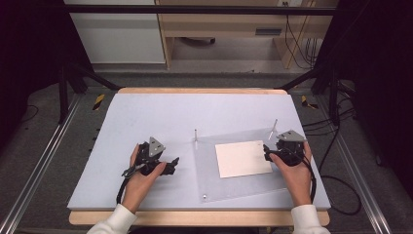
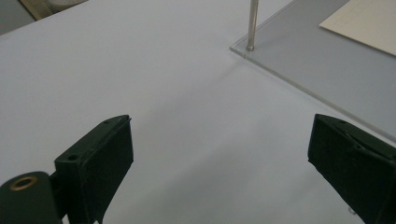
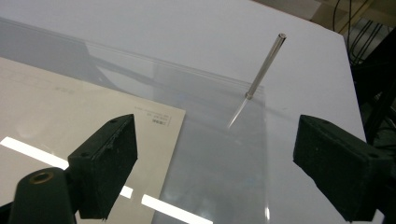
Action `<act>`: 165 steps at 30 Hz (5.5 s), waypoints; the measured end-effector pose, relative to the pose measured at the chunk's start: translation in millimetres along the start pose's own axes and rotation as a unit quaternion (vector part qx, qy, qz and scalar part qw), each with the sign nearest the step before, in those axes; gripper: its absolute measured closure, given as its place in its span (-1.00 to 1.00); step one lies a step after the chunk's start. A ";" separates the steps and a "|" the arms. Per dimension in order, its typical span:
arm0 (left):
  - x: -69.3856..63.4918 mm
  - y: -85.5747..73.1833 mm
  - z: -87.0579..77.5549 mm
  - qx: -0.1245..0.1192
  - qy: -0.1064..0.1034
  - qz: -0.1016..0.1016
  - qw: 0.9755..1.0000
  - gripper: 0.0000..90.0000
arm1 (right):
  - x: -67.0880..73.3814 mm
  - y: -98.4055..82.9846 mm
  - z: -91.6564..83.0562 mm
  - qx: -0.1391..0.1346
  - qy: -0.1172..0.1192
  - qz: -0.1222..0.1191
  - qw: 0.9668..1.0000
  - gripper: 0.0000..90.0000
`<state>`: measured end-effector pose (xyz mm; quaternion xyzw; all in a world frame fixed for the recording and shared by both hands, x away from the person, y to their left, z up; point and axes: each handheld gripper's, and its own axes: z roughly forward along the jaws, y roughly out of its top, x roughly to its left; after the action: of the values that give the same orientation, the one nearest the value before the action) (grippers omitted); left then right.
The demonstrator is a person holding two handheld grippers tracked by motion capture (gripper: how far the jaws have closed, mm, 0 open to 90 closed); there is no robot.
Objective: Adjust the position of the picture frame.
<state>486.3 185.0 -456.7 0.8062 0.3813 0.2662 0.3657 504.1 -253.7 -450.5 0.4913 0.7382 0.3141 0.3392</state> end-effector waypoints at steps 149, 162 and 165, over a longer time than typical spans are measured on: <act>90.1 60.4 3.4 0.028 -0.104 -0.041 0.993 0.81 | 53.3 119.7 19.6 0.090 0.086 0.005 0.992 0.87; 93.1 55.7 29.3 0.043 -0.113 -0.050 0.991 0.78 | 52.5 95.9 42.5 0.110 0.095 0.024 0.989 0.87; 93.3 53.4 40.8 0.047 -0.116 -0.053 0.991 0.78 | 49.1 92.5 50.6 0.117 0.098 0.024 0.988 0.87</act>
<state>590.6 221.2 -424.5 0.8264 0.3911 0.1329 0.3827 578.4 -171.5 -415.2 0.5119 0.7875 0.2807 0.1977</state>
